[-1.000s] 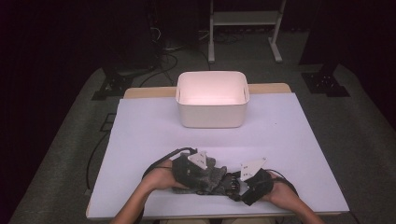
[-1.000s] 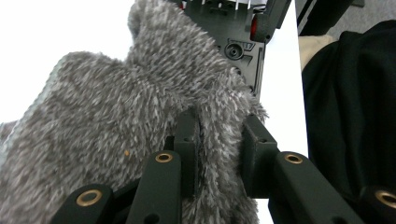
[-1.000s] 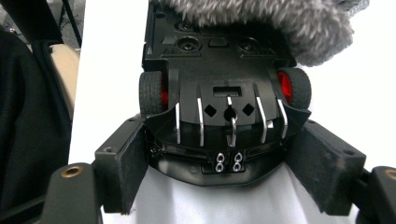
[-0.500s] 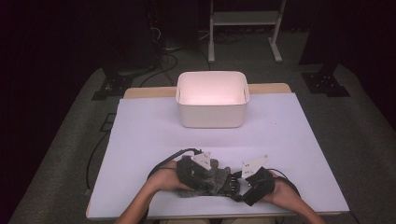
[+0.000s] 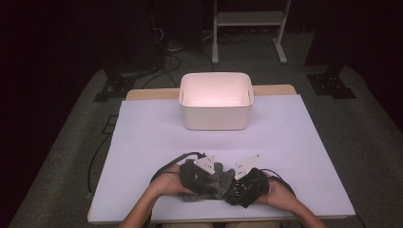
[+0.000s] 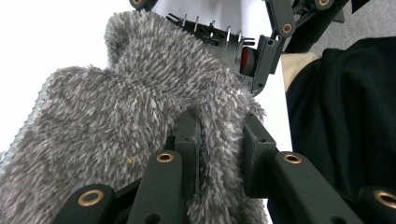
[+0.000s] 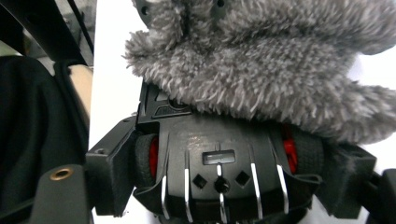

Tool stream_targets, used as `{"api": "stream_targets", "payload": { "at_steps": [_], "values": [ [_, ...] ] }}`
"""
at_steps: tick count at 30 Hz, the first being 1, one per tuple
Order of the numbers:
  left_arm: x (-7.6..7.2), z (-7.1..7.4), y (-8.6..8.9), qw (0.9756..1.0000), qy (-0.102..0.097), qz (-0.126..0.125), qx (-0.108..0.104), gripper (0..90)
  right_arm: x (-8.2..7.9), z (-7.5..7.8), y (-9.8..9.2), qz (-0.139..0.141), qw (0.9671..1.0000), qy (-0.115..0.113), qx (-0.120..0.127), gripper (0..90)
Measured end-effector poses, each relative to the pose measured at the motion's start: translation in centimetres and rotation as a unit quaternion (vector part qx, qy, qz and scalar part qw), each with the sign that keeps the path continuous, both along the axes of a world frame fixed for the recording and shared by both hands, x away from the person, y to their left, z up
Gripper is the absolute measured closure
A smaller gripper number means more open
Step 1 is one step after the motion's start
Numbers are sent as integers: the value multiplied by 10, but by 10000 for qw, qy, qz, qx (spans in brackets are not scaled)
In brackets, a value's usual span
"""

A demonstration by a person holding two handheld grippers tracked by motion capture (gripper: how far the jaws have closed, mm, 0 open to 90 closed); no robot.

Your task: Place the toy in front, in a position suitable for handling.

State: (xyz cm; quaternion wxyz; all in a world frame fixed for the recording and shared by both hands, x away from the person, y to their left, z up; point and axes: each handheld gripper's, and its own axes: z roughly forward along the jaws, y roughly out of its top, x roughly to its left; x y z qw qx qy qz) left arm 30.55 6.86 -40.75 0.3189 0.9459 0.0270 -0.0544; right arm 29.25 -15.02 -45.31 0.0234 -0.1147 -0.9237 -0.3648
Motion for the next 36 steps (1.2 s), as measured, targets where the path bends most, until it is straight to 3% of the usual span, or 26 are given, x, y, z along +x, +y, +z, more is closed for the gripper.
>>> {"api": "stream_targets", "payload": {
  "at_steps": [7, 11, 16, 19, 24, 28, 31, 36],
  "values": [
    [12, 6, 21, 9989, -143, 383, 244, 719, -2, 0, 0, 131, 9997, -164, -85, 213],
    [15, 3, 32, 9989, -6, 462, 104, 717, -1, 1, 1, 227, 9993, -241, -158, 214],
    [18, 2, 30, 9989, 66, 465, 86, 715, 6, 4, 2, 416, 9985, -306, -154, 215],
    [19, 3, 24, 9990, 66, 423, 84, 715, 13, 5, 2, 360, 9985, -371, -176, 215],
    [19, 2, 15, 9993, 70, 352, 117, 716, 17, -2, -3, 264, 9994, -225, -14, 214],
    [15, -1, 13, 9991, -17, 325, 280, 732, 19, -1, -3, 38, 10000, -5, 72, 183],
    [13, -1, 13, 9991, -44, 299, 303, 733, 23, 2, -3, -53, 9997, 252, 0, 169],
    [14, -2, 14, 9992, 25, 284, 286, 732, 28, 8, 0, -16, 9992, 340, -209, 160]
  ]
}}
